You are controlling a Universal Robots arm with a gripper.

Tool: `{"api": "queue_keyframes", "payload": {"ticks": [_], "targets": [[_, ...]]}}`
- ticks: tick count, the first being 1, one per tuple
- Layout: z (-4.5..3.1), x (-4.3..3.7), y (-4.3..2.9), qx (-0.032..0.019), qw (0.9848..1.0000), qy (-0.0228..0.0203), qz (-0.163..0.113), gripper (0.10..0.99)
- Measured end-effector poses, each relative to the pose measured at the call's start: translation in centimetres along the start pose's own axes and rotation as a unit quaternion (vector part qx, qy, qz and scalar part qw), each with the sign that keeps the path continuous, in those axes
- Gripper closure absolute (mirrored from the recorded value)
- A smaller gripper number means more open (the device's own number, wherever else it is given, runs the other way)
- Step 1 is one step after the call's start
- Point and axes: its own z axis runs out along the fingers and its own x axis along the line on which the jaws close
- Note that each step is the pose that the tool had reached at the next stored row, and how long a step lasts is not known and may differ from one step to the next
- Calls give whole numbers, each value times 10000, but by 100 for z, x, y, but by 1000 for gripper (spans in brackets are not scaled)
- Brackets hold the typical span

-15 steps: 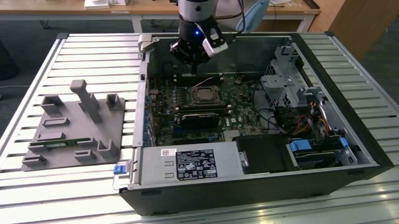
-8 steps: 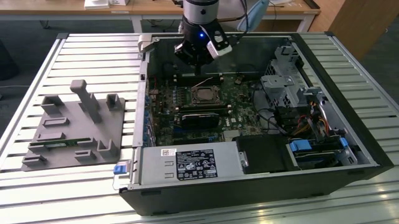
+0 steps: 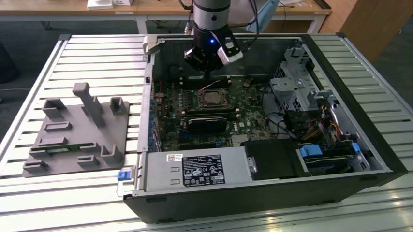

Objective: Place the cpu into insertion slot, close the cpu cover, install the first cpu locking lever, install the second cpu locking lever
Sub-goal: 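Install the first cpu locking lever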

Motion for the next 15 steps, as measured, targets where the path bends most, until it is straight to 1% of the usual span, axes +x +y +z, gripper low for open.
{"api": "queue_keyframes", "payload": {"ticks": [6,15], "targets": [[36,-67,-3,0,10000,0,0,980],[105,-131,1,11,10000,1,-5,980]]}}
